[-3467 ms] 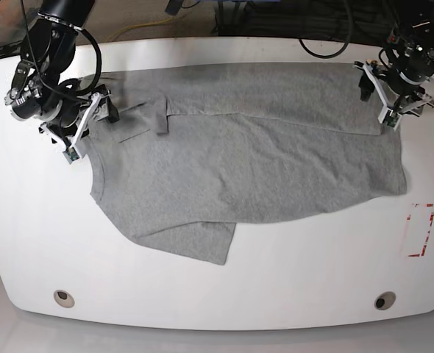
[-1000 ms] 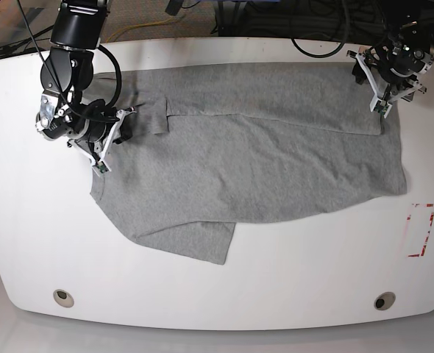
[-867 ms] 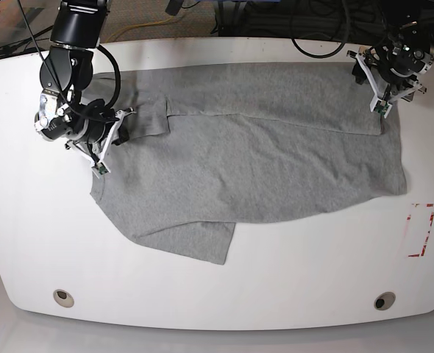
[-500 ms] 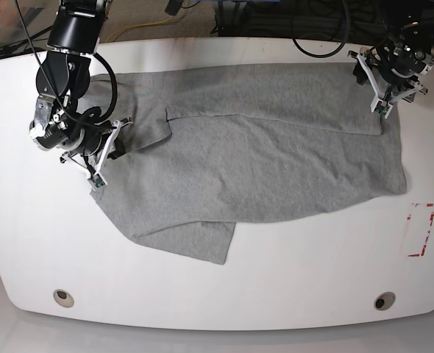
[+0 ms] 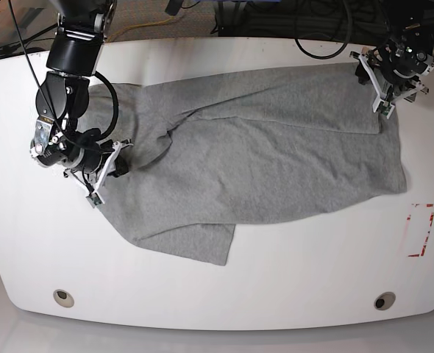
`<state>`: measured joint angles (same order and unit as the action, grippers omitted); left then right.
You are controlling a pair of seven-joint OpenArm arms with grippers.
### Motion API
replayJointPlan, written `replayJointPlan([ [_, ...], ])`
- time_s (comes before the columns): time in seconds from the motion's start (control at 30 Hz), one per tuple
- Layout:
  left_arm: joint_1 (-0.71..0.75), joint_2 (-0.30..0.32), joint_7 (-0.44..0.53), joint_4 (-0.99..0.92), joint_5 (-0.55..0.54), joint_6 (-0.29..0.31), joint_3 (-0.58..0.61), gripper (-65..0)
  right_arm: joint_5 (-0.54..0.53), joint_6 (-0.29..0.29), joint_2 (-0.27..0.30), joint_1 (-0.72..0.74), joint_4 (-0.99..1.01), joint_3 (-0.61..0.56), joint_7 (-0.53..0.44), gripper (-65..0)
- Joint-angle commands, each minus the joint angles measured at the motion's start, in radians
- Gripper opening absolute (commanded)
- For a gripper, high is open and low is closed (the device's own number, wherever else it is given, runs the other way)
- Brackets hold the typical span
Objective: Fold the T-shirt properly
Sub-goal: 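Move the right gripper along the shirt edge and regrasp near the sleeve, then grasp the shirt edge with both grippers and pull it taut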
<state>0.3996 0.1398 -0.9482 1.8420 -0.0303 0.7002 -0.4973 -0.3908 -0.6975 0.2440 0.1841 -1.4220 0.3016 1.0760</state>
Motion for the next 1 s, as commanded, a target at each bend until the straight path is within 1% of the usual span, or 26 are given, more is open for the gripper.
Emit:
replayJointPlan([
  [0.0, 0.002, 0.011, 0.005, 0.011, -0.001, -0.002, -0.005, -26.5, 0.01, -0.001, 0.015, 0.047, 0.056, 0.005, -0.046, -65.0],
  [0.07, 0.002, 0.011, 0.005, 0.011, -0.001, -0.002, -0.005, -26.5, 0.048, -0.001, 0.015, 0.068, 0.092, 0.005, -0.058, -65.0],
  [0.1, 0.002, 0.011, 0.005, 0.012, -0.001, -0.002, -0.005, -26.5, 0.083, -0.001, 0.013, 0.079, 0.111, 0.005, -0.072, -65.0],
  [0.23, 0.002, 0.011, 0.005, 0.017, -0.003, -0.002, -0.005, -26.5, 0.184, -0.001, 0.004, 0.094, 0.12, 0.005, -0.104, -64.8],
  [0.3, 0.002, 0.011, 0.005, 0.018, -0.006, -0.002, -0.007, -26.5, 0.215, -0.001, 0.002, 0.096, 0.114, 0.005, -0.104, -57.5],
  [0.33, 0.0, 0.011, 0.005, 0.025, -0.007, -0.002, -0.007, -26.5, 0.224, -0.001, 0.002, 0.096, 0.106, 0.005, -0.098, -50.6],
  [0.47, -0.004, 0.002, 0.005, 0.064, -0.018, -0.002, -0.037, -26.3, 0.218, -0.001, 0.015, 0.064, 0.01, 0.017, -0.063, -28.5],
  [0.5, -0.011, 0.002, 0.005, 0.071, -0.029, -0.002, -0.045, -26.3, 0.218, -0.001, 0.015, 0.051, -0.017, 0.026, -0.055, -25.5],
  [0.57, -0.032, 0.004, -0.001, 0.081, -0.086, -0.002, -0.067, -26.1, 0.218, -0.001, 0.013, 0.016, -0.101, 0.058, -0.033, -19.7],
  [0.63, -0.038, 0.004, -0.001, 0.086, -0.136, -0.002, -0.094, -26.1, 0.218, -0.001, 0.013, -0.013, -0.161, 0.075, -0.013, -18.2],
  [0.7, -0.043, 0.005, -0.002, 0.094, -0.191, -0.002, -0.13, -26.0, 0.218, -0.001, 0.013, -0.048, -0.225, 0.087, 0.019, -18.4],
  [0.77, -0.061, 0.005, -0.002, 0.097, -0.219, -0.002, -0.159, -26.0, 0.218, -0.001, 0.013, -0.074, -0.264, 0.101, 0.042, -18.4],
  [0.87, -0.113, 0.004, -0.012, 0.095, -0.202, -0.002, -0.192, -26.0, 0.218, -0.001, 0.004, -0.13, -0.317, 0.137, 0.066, -18.4],
  [0.97, -0.172, 0.002, -0.038, 0.092, -0.135, -0.002, -0.194, -26.0, 0.218, -0.001, 0.002, -0.183, -0.351, 0.173, 0.079, -18.4],
])
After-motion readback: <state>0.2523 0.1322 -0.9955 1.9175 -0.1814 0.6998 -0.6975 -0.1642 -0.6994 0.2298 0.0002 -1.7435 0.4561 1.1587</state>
